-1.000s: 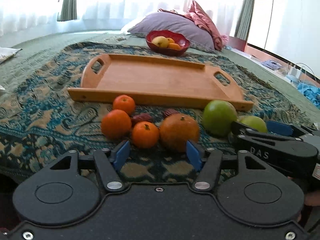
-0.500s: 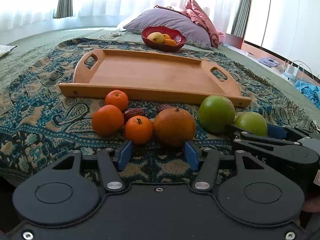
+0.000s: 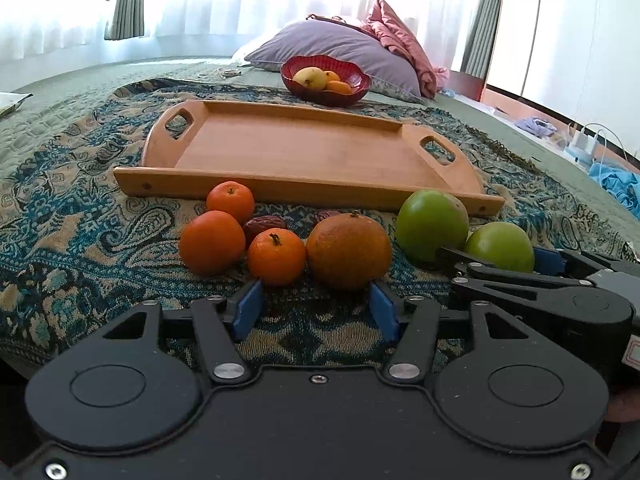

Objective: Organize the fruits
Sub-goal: 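Move left tool toward the brown-orange citrus while right tool approaches the green apple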

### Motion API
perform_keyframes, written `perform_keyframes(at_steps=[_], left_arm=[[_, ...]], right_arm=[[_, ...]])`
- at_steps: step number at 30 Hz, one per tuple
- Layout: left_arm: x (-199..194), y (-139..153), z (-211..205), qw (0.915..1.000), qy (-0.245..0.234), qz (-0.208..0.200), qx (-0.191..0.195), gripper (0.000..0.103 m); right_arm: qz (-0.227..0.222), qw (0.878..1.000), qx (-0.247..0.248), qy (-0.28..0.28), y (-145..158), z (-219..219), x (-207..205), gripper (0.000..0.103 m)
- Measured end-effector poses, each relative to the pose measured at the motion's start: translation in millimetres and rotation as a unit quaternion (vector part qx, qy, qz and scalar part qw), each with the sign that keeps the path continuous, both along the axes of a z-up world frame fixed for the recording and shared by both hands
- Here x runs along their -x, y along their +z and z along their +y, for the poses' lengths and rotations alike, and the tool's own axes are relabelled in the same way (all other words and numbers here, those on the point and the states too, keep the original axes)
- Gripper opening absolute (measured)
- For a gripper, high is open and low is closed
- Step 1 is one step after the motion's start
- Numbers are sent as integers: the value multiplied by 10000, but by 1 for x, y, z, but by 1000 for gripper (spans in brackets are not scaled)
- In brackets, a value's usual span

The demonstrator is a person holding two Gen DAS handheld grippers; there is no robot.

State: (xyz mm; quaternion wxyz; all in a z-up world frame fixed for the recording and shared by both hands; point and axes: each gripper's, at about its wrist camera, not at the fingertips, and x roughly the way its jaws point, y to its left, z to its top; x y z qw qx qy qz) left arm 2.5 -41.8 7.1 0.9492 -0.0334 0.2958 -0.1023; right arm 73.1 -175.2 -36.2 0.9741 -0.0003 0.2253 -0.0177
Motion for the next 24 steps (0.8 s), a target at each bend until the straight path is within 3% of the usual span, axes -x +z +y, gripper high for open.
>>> perform_keyframes(at_steps=[4,6,8,12,24], left_arm=[[2,1,0,10000,-7,-51,-7,47],[3,3,0,10000,-19,-94,-15,32],[3,3,0,9999,-66,-115,-44,24],[4,4,-2,9998,-102,-137,-91,21],[13,11,1,9993,5,-360,-95,7]], right_arm=[[40,9999,-97,41,-2,-2,-2,82],[23,10000,-73,47,-3,0,-2,76],[-11,10000,-59,47,-2,1,0,72],[-144,9999,-43,-43,0,2,5,61],[-214,9995,-226,-104,2,-3,14,61]])
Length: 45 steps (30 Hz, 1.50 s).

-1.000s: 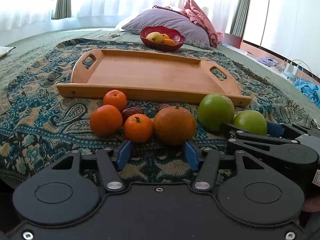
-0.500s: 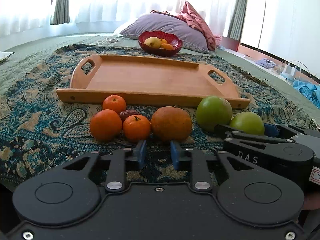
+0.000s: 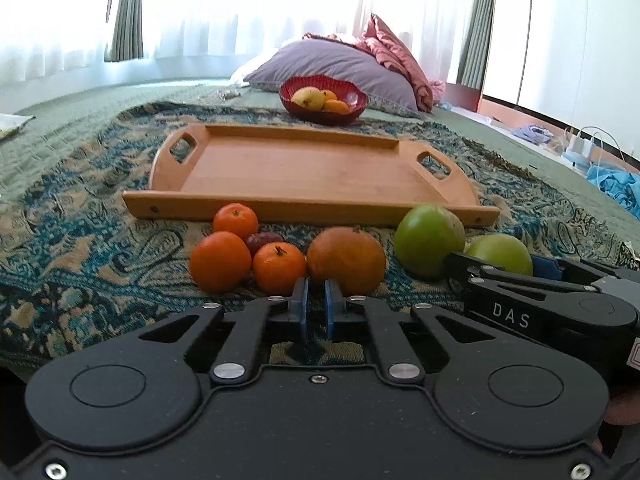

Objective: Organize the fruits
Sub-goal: 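Move left tool toward the brown-orange citrus while right tool approaches the green apple, then close left tool on the brown-orange citrus while right tool closes on the green apple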

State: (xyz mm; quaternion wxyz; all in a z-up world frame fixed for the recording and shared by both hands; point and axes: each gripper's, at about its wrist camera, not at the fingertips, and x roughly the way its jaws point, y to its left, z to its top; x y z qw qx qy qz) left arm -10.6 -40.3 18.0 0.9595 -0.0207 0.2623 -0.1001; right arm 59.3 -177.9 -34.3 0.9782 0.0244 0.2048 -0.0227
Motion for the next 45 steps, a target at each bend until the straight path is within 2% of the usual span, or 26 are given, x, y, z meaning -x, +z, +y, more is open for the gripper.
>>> perform_keyframes(at_steps=[17,23,25,30,34,40,44,45], left_arm=[[4,-8,6,9999,9,138,36,7],[3,-7,3,9999,-43,91,82,12],[1,-6,-1,9999,-102,77,57,15],[-5,-9,-11,9998,-173,73,15,37],[-10,-10,-16,9998,-202,42,86,44],[-17,-12,-18,9997,-205,12,121,47],[-21,-13,-17,9996,-238,-6,131,48],[-21,-14,-17,9996,-243,-14,128,49]], right_arm=[[-37,10000,17,-24,-1,0,7,61],[-22,10000,8,-47,-3,1,5,61],[-16,10000,11,-41,-2,1,4,62],[103,9999,94,-39,-5,0,0,63],[199,9998,44,9,-9,-5,-2,64],[188,9998,65,51,-12,-7,-3,72],[154,9998,14,134,-14,-10,-5,72],[159,9997,13,161,-15,-10,-6,63]])
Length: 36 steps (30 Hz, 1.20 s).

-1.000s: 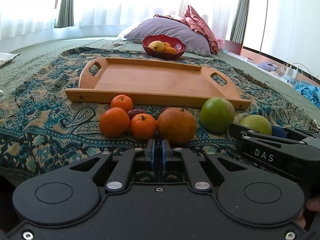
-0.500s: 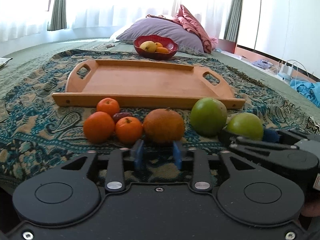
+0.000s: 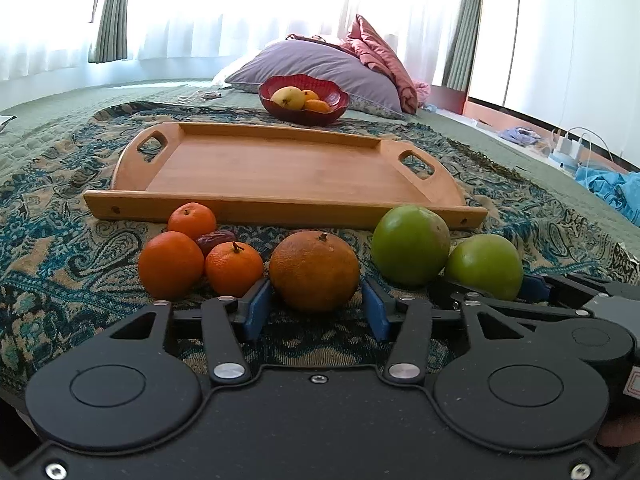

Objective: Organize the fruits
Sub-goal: 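Close left tool on the brown-orange citrus while right tool closes on the green apple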

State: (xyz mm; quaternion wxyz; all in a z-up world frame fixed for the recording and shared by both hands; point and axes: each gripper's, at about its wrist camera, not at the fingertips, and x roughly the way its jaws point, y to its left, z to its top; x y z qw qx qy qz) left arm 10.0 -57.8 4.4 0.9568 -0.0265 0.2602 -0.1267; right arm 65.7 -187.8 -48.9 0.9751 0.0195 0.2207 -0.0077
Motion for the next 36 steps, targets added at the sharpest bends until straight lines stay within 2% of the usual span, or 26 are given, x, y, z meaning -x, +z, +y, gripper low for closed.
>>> perform_keyframes(at_steps=[1,7,13,24,29,34,36], left_arm=[[0,0,0,10000,4,-9,2,49],[0,0,-2,10000,-70,-27,56,59],[0,-2,-11,9999,-71,-101,-3,70],[5,-1,-12,9997,22,-238,64,71],[-1,-1,-21,9995,119,-277,-82,70],[-7,-5,-25,9988,297,-270,-287,49],[-10,-6,-24,9989,301,-256,-257,49]], right_arm=[[-1,10000,10,18,0,0,-1,59],[-171,9997,-174,-83,4,-5,5,58],[-348,9990,-43,-288,8,-13,17,58],[-332,9985,-124,-429,5,-24,22,58],[-336,9985,-142,-418,3,-23,21,58],[-355,9984,-176,-400,4,-23,21,58],[-357,9985,-173,-387,4,-23,21,58]])
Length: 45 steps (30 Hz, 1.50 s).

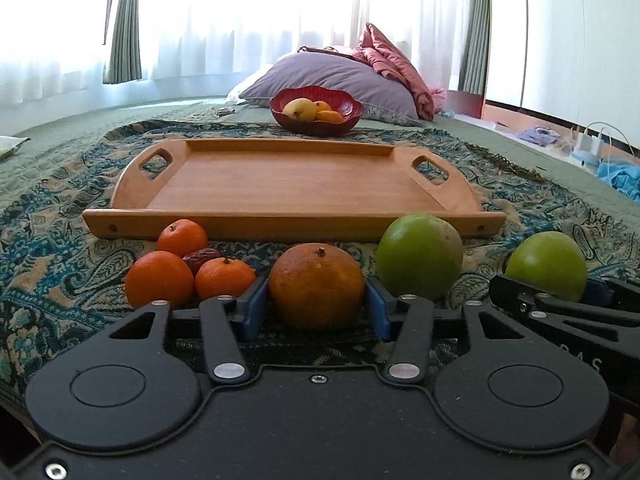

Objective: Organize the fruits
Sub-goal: 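Close left tool on the brown-orange citrus while right tool closes on the green apple, then lift and carry the citrus with left tool while right tool carries the apple over the tray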

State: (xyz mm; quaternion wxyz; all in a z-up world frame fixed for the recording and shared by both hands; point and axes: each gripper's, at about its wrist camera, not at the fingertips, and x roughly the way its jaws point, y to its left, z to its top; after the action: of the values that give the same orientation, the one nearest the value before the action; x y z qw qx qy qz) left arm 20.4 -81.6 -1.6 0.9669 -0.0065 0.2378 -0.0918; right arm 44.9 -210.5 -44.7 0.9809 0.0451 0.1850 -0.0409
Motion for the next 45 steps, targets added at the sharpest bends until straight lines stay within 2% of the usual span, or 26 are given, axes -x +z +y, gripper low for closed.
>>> perform_keyframes(at_steps=[4,8,17,23,31,39,45], left_arm=[[0,4,0,10000,-45,-17,-59,48],[2,10,4,9999,-130,71,56,48],[-4,43,20,9996,-244,-116,47,48],[-32,70,47,9993,-347,-94,68,48],[-79,102,80,9998,-191,-79,56,48],[-122,97,93,9996,-76,241,155,48],[-159,91,94,9984,-116,525,181,48]], right_arm=[[-6,10000,-7,23,1,1,-1,58],[-58,10000,-10,73,5,3,-2,58],[-241,9994,-121,233,22,7,-11,58],[-368,9985,-128,382,45,8,-29,58],[-374,9970,-386,561,82,4,-69,58],[-193,9970,-93,745,101,12,-115,59],[182,9965,-239,780,101,10,-157,59]])
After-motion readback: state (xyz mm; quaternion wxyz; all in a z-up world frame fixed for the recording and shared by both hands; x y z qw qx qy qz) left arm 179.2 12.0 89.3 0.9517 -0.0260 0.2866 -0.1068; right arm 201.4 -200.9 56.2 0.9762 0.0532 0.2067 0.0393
